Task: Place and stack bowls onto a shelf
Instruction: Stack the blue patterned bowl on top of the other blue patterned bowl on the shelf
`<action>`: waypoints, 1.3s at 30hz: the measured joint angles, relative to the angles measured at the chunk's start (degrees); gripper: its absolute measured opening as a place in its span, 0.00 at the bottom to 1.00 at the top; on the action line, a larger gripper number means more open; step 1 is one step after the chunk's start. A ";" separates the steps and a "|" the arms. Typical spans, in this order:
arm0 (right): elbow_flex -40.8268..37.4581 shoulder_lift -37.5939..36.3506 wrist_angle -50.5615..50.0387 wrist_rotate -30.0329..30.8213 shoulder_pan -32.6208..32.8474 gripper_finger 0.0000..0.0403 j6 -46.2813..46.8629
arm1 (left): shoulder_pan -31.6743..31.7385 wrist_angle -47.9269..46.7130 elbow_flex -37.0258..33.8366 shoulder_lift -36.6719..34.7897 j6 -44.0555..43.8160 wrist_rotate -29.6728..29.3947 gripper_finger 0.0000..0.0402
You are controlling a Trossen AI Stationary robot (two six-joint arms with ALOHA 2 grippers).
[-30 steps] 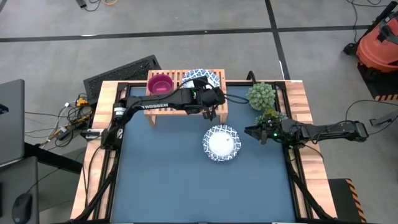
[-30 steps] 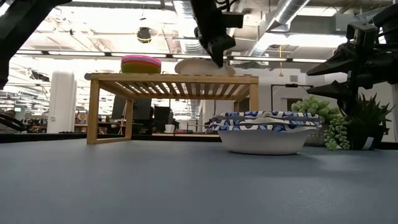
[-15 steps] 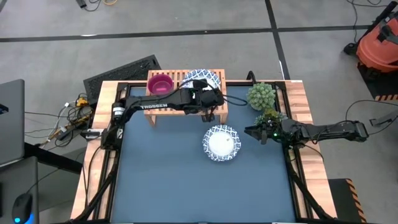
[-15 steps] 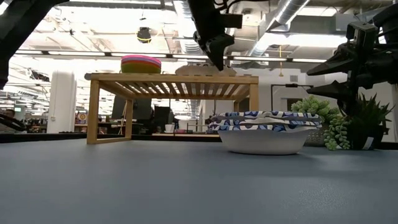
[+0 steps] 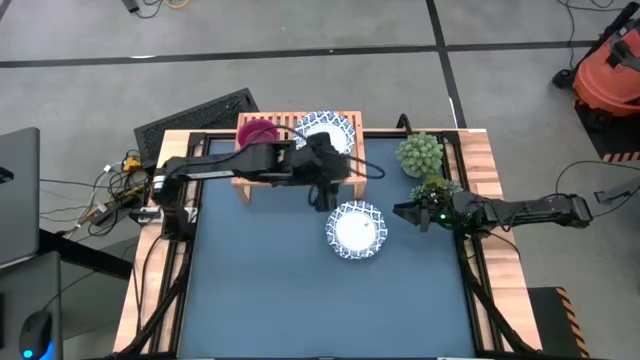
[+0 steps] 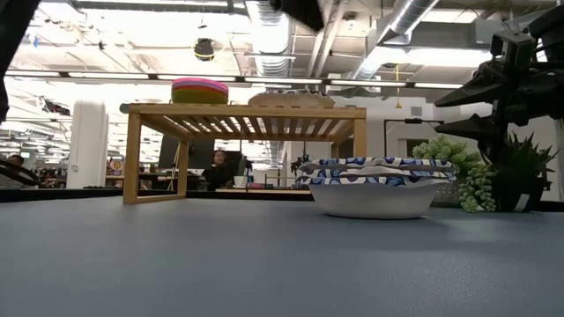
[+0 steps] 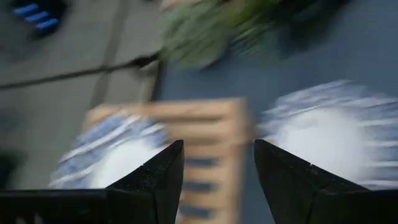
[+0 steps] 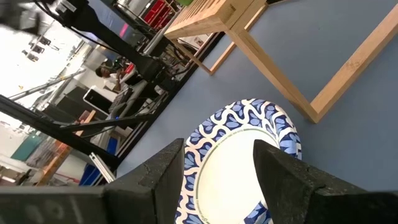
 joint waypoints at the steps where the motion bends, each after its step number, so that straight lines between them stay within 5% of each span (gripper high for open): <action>1: 0.00 0.00 0.00 0.02 0.00 0.54 -0.04 | -0.60 0.34 0.00 -0.91 -1.24 3.38 0.46; 4: 0.00 0.00 0.02 0.01 0.00 0.54 -0.10 | -2.47 3.06 0.06 -2.08 -5.89 9.63 0.46; 9: 0.00 0.00 0.02 0.02 0.00 0.54 -0.08 | -7.70 5.97 -1.85 -0.54 -1.99 10.95 0.46; 28: 0.00 1.09 -0.02 0.02 0.11 0.54 1.49 | -12.63 47.94 -32.25 2.61 -9.43 9.92 0.46; 39: 0.02 1.55 -0.04 0.04 0.11 0.54 1.89 | -14.56 44.41 -33.04 6.18 -5.66 8.38 0.46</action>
